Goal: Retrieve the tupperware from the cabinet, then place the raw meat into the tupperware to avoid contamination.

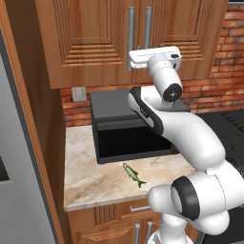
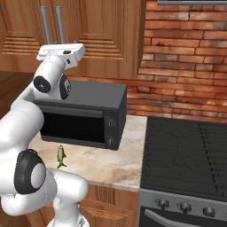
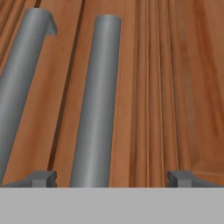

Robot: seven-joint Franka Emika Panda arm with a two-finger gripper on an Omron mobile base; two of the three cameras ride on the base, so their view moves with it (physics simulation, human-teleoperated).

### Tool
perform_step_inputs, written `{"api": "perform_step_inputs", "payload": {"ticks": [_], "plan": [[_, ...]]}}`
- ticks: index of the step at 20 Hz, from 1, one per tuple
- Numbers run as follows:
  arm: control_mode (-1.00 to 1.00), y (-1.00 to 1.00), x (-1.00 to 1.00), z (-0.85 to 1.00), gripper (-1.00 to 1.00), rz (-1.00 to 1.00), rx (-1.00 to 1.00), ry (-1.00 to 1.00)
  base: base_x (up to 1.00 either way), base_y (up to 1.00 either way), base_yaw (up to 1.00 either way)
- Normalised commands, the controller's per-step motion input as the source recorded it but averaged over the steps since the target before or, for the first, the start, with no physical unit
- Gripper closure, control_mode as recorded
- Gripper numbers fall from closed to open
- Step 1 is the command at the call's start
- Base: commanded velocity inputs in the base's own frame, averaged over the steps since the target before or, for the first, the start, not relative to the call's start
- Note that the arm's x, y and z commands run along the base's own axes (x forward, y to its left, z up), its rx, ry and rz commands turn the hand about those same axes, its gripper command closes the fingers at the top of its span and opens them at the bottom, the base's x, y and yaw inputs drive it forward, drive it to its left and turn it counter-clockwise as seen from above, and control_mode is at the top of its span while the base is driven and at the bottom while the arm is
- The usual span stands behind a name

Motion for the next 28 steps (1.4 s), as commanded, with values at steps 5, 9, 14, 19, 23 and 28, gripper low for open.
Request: {"api": "perform_step_inputs", "payload": {"ticks": [5,9,14,19,23,28], "plan": [[-1.0,0.03,0.2,0.0,-1.0,0.0,0.0,0.0,0.0,0.0,0.0],[-1.0,0.05,0.22,-0.02,-1.0,0.0,0.0,0.0,0.0,0.0,0.0],[-1.0,0.06,0.26,-0.05,-1.0,0.0,0.0,0.0,0.0,0.0,0.0],[-1.0,0.05,0.39,-0.1,-1.0,0.0,0.0,-0.01,0.0,0.0,0.0],[-1.0,0.07,0.49,-0.13,-1.0,0.0,0.0,0.0,0.0,0.0,0.0],[-1.0,0.08,0.46,-0.13,1.0,0.0,0.0,0.0,0.0,0.0,0.0]]}}
